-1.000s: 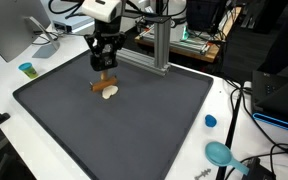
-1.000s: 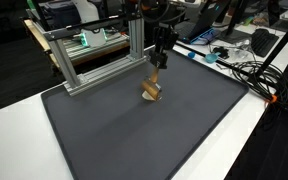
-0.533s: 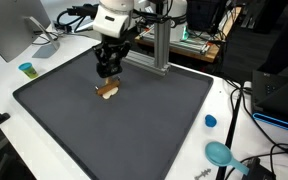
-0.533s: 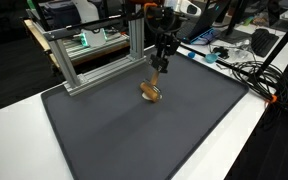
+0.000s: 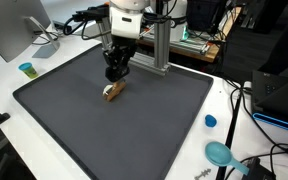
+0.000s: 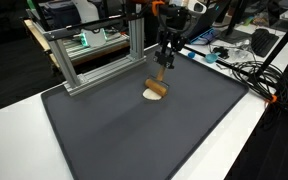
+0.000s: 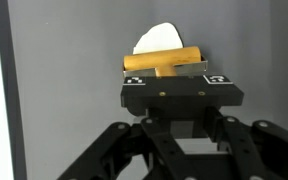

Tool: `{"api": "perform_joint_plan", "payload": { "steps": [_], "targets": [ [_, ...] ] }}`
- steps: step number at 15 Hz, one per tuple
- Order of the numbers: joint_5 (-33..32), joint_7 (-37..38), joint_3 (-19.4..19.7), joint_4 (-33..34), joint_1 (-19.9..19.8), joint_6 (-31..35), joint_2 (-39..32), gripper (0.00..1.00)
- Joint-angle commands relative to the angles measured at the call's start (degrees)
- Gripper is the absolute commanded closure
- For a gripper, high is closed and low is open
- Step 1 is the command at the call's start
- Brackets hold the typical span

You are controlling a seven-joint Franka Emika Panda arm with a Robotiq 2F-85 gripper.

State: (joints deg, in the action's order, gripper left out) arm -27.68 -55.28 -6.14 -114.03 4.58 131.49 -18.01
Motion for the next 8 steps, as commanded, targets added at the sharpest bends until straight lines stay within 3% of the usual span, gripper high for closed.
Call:
{"api": "perform_joint_plan", "payload": {
  "steps": [1,3,4,6,8],
  "targets": [
    [2.41,-2.37,-1.60,2.13,0.92,-2.27,-3.10,0.79],
    [4.04,-1.64,-2.11,1.72,0.71,-2.12,-2.34,0.79],
    [5.27,0.87,-1.75,-0.78,-0.10,0.79,0.43,0.79],
    [12.50,-2.33,-2.41,-6.75,-3.30,1.79,7.62,0.79],
    [15.41,-2.87,-1.01,-9.52,-4.35,0.21,12.26,0.79]
  ]
}}
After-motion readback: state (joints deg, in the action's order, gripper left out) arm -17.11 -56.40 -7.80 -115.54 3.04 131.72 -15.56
